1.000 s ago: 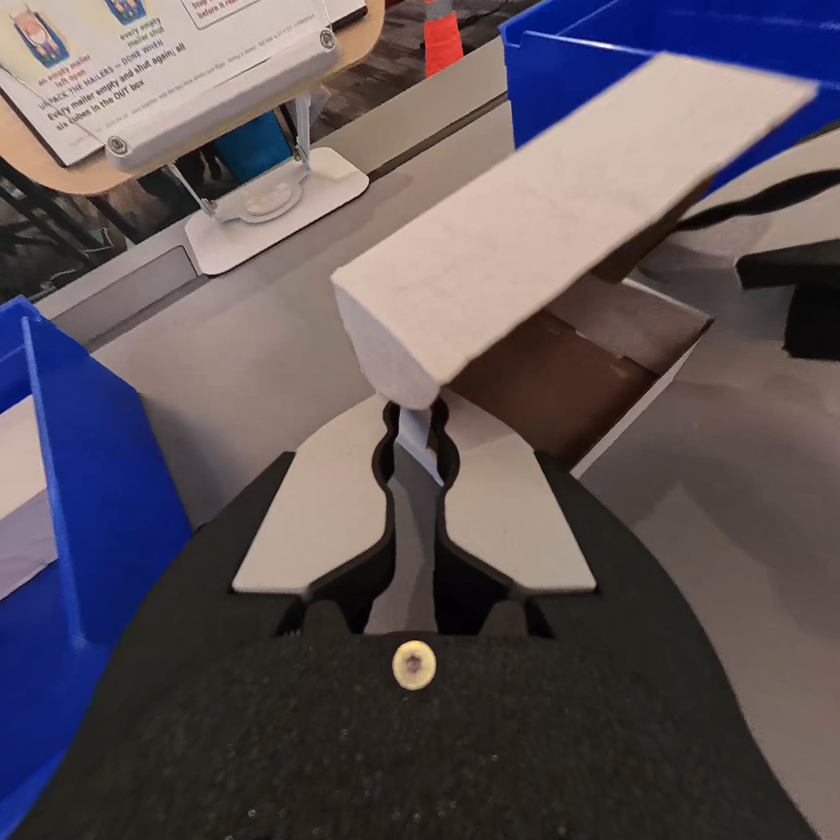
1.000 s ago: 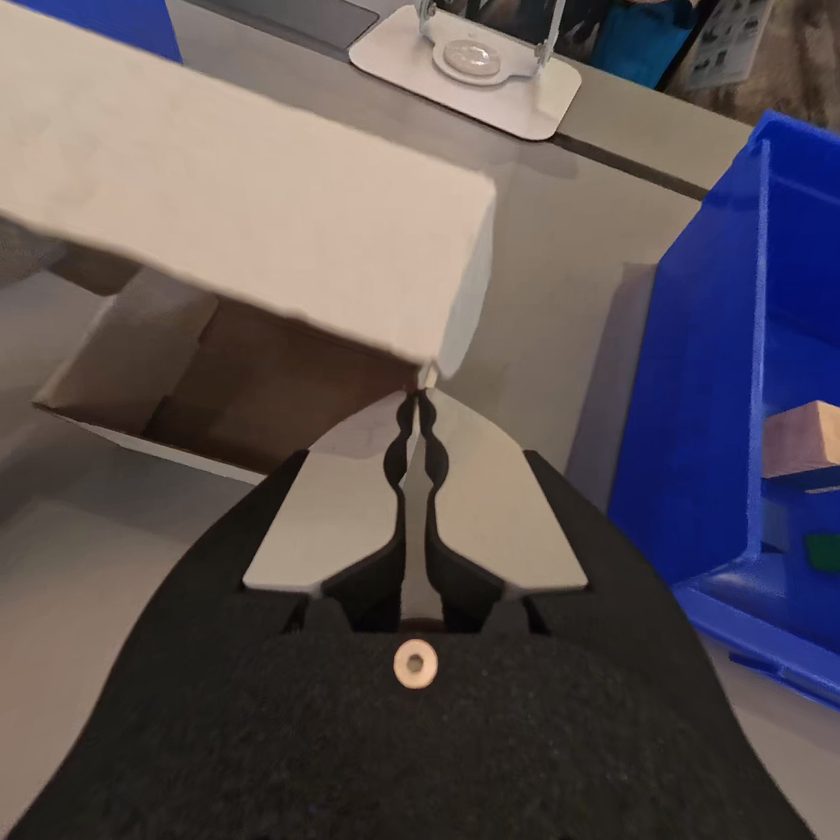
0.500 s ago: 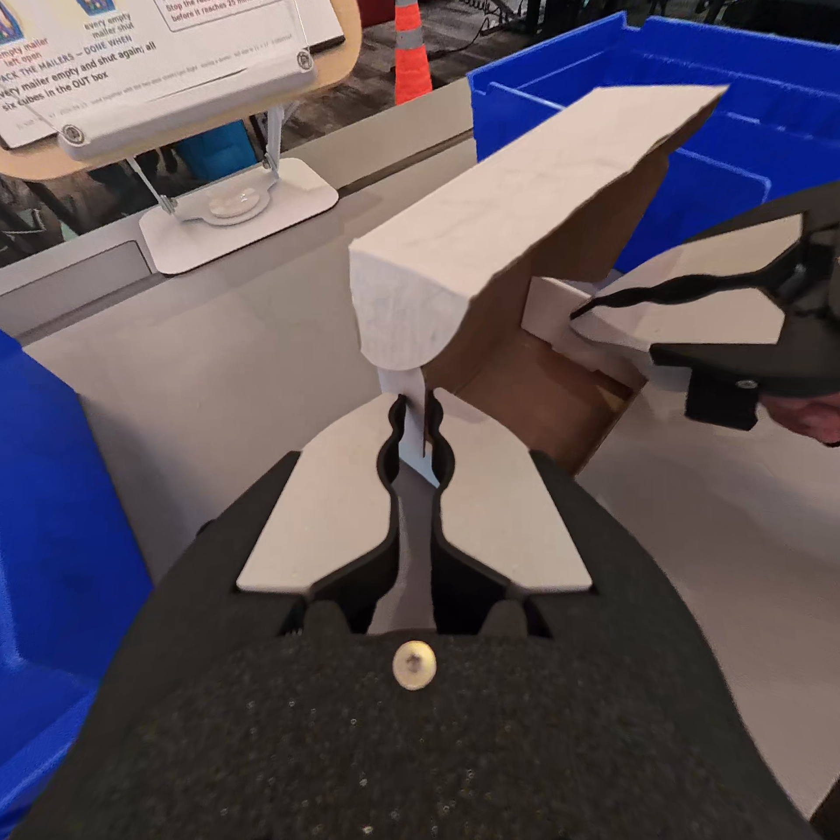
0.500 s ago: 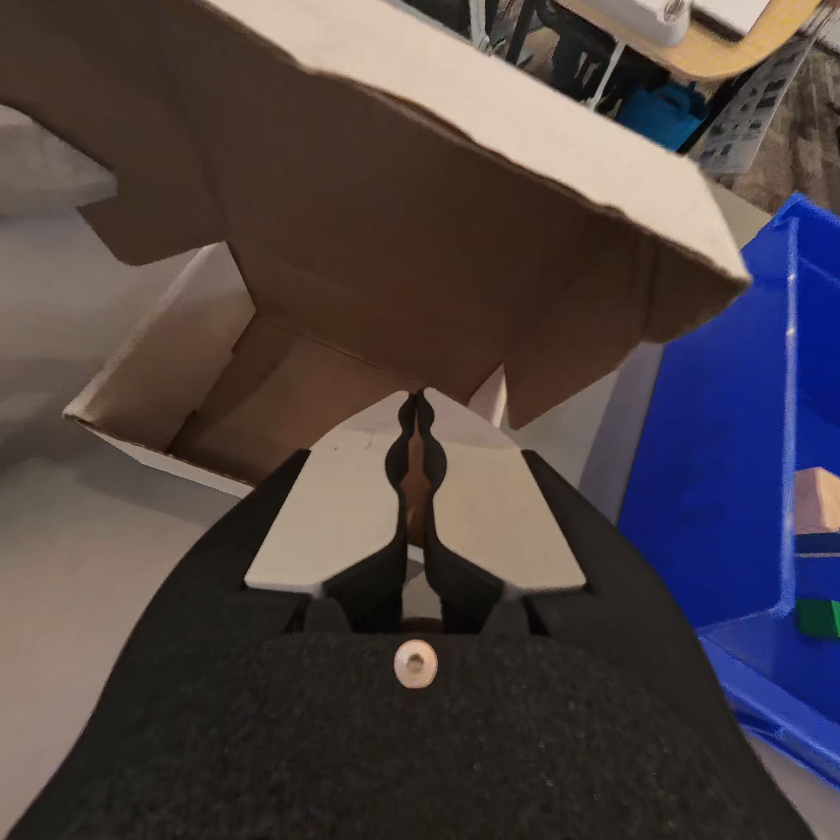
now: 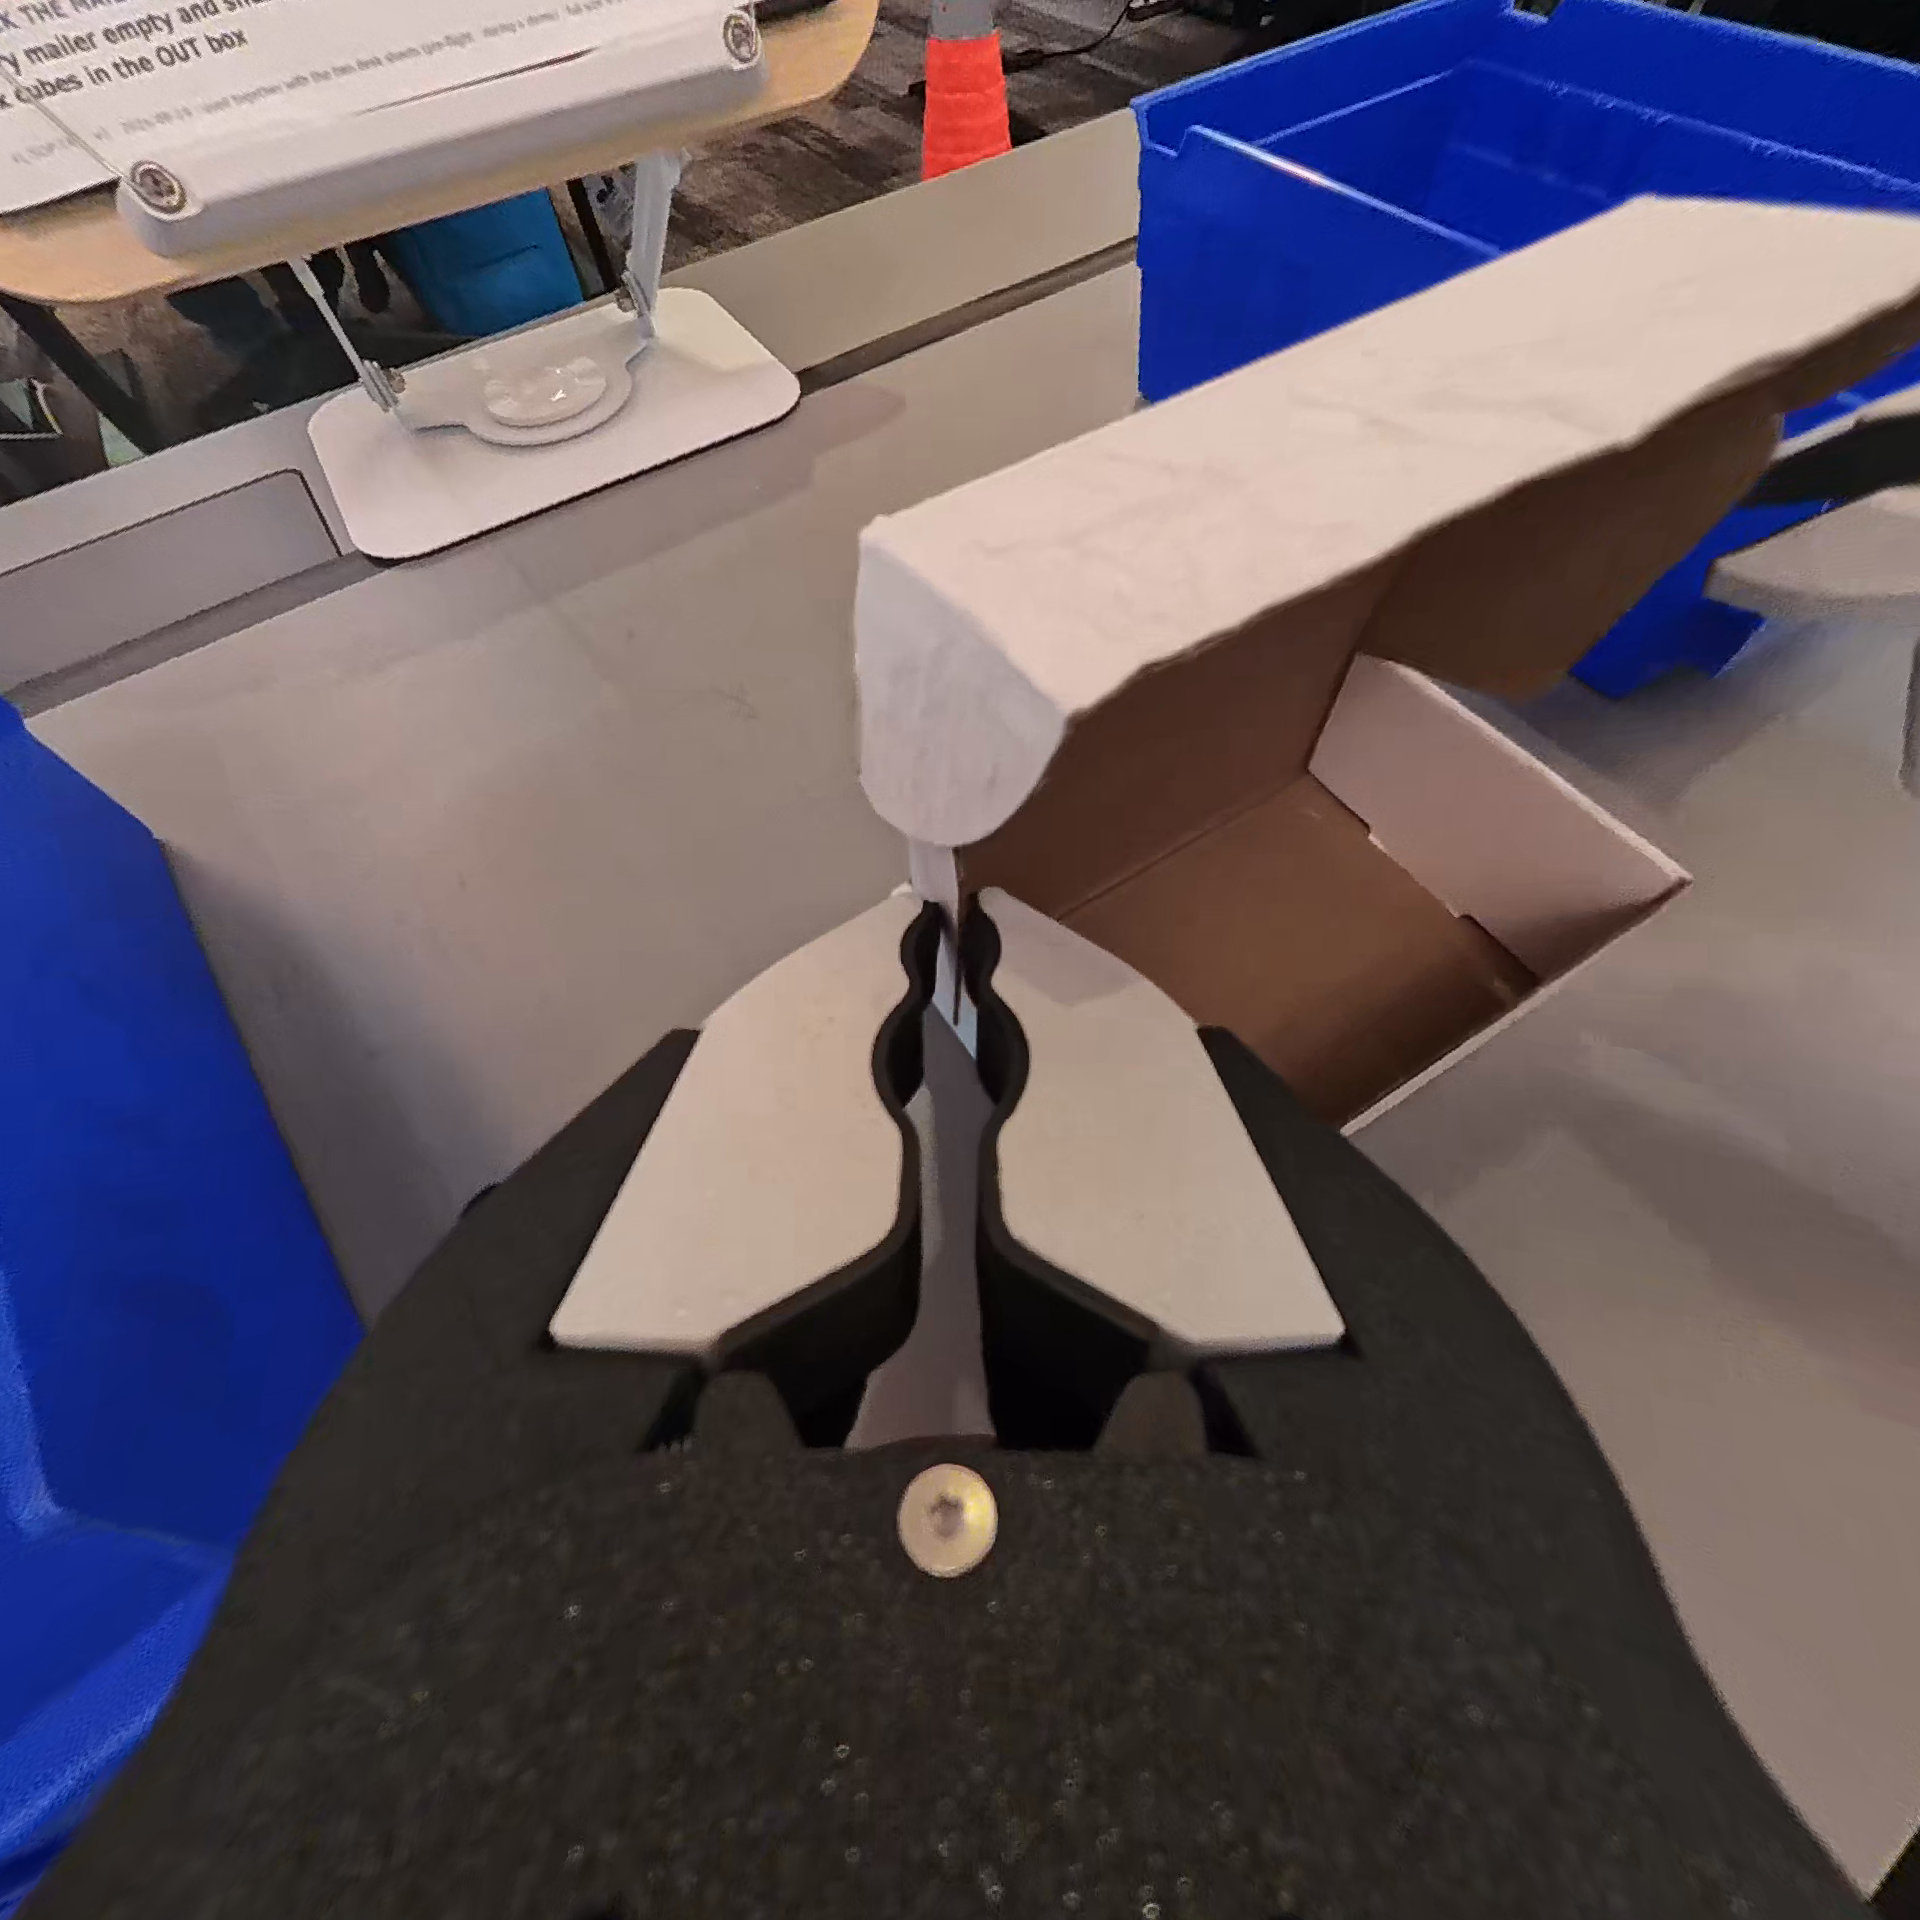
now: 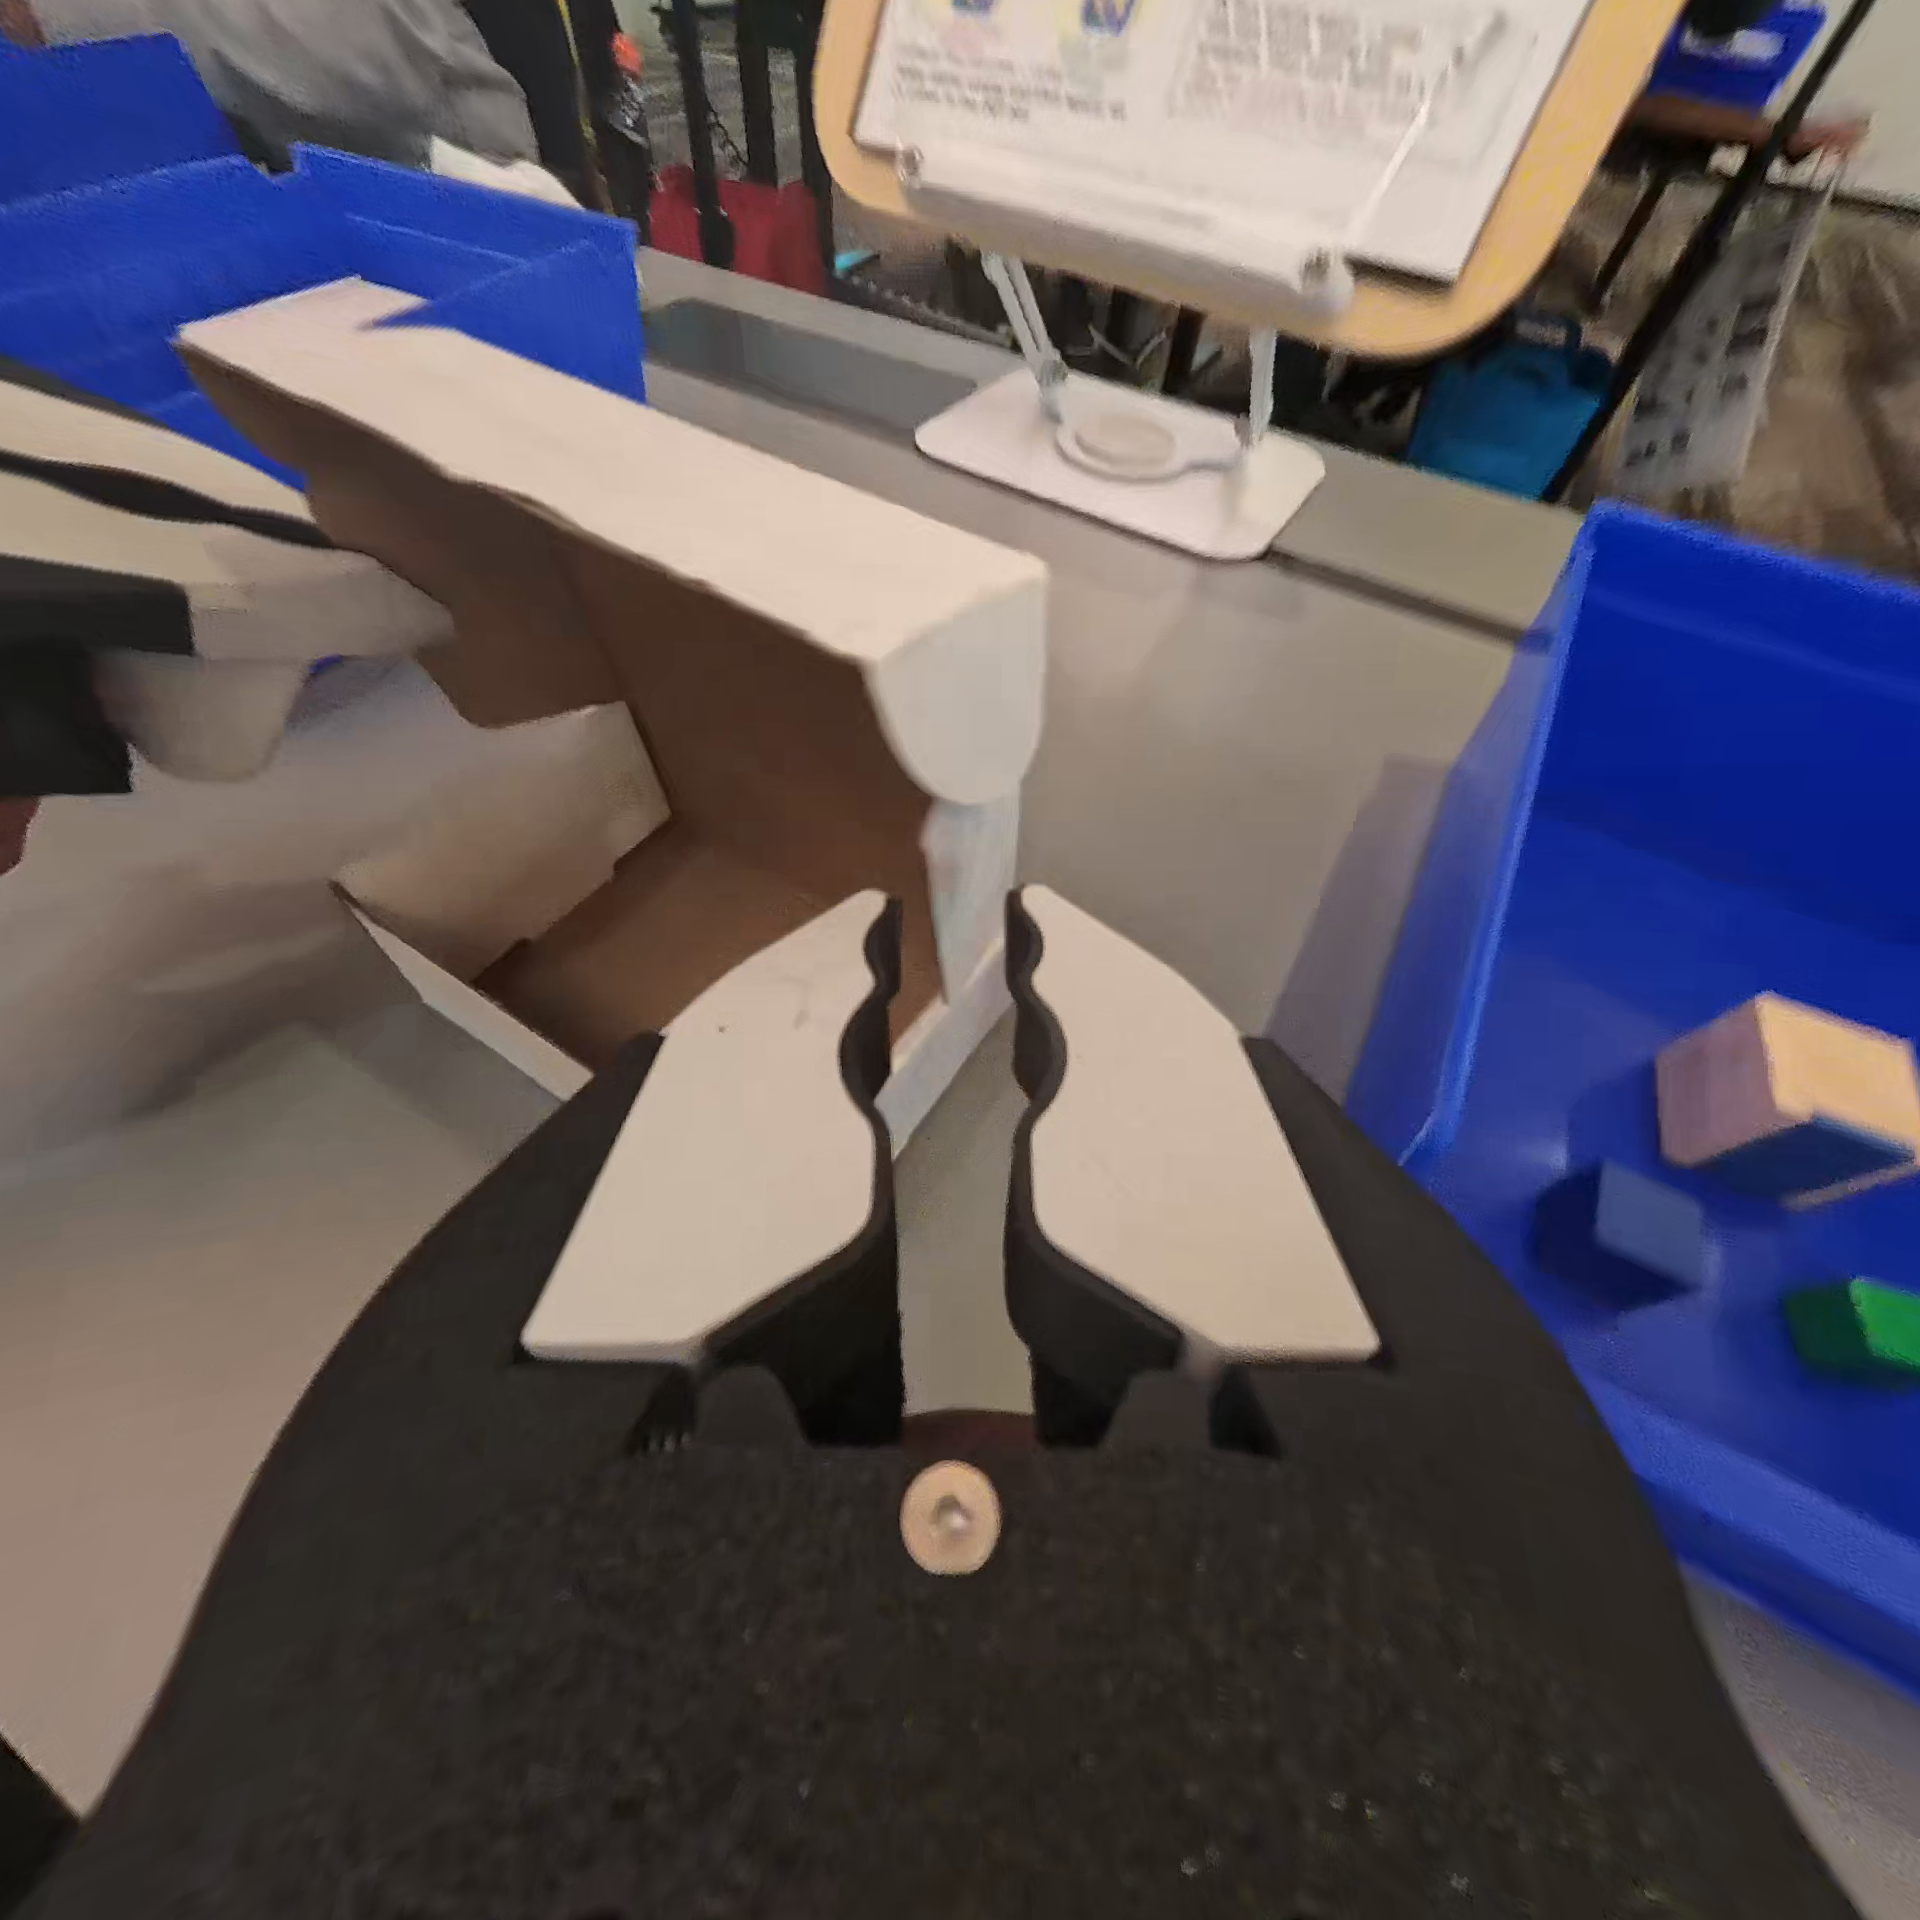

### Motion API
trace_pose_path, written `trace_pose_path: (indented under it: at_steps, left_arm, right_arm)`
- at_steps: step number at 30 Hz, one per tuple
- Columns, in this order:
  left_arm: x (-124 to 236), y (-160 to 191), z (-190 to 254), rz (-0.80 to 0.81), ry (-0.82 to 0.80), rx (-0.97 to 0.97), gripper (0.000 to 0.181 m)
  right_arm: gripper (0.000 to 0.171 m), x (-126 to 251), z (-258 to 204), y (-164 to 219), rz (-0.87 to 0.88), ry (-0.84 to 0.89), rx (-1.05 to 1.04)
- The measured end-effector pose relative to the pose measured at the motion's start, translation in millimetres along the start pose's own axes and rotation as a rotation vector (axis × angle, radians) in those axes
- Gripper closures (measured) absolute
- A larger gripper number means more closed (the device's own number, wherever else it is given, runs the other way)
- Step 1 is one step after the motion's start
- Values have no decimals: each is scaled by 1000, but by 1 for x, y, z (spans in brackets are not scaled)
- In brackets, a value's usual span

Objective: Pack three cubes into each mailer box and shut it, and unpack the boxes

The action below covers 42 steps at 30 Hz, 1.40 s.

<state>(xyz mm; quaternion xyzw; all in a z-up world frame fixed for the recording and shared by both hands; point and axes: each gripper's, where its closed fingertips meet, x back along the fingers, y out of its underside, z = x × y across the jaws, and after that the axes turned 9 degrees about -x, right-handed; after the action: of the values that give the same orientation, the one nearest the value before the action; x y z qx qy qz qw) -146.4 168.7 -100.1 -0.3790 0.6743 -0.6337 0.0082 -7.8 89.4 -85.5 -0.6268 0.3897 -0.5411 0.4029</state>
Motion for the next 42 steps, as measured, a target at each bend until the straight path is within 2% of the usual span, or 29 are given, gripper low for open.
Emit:
trace_pose_path:
  at_steps: [3,6,15,20,21,23,25,30,34,36,40,42]
  left_arm:
    - [0,2,0,-1,4,-2,178]
    - [1,1,5,-1,27,7,177]
    - [-1,15,25,-50,24,-58,172]
    - [3,24,27,-54,39,-45,175]
    - [6,24,26,-52,40,-44,173]
    - [15,26,22,-40,13,-38,155]
    - [25,28,16,-14,-32,-62,147]
    - [31,10,9,55,-76,-171,139]
    - [22,0,5,93,-90,-261,141]
    - [18,-5,12,114,-65,-321,149]
    - [26,-10,23,127,-78,-386,169]
    - [34,-3,30,78,-41,-380,170]
  right_arm:
    - [148,-12,4,12,-41,56,-37]
    - [159,-25,-6,20,-91,74,-8]
    - [162,-28,-12,34,-151,253,149]
    - [161,-23,-12,42,-169,198,86]
    - [160,-21,-12,42,-172,187,82]
    - [147,-12,-12,44,-154,172,71]
    - [139,-1,-10,48,-133,194,89]
    - [138,21,-15,26,38,268,220]
    - [146,27,-30,10,131,301,376]
    - [146,25,-31,7,145,331,445]
    - [161,29,-28,3,132,359,387]
    - [164,33,-30,7,99,325,334]
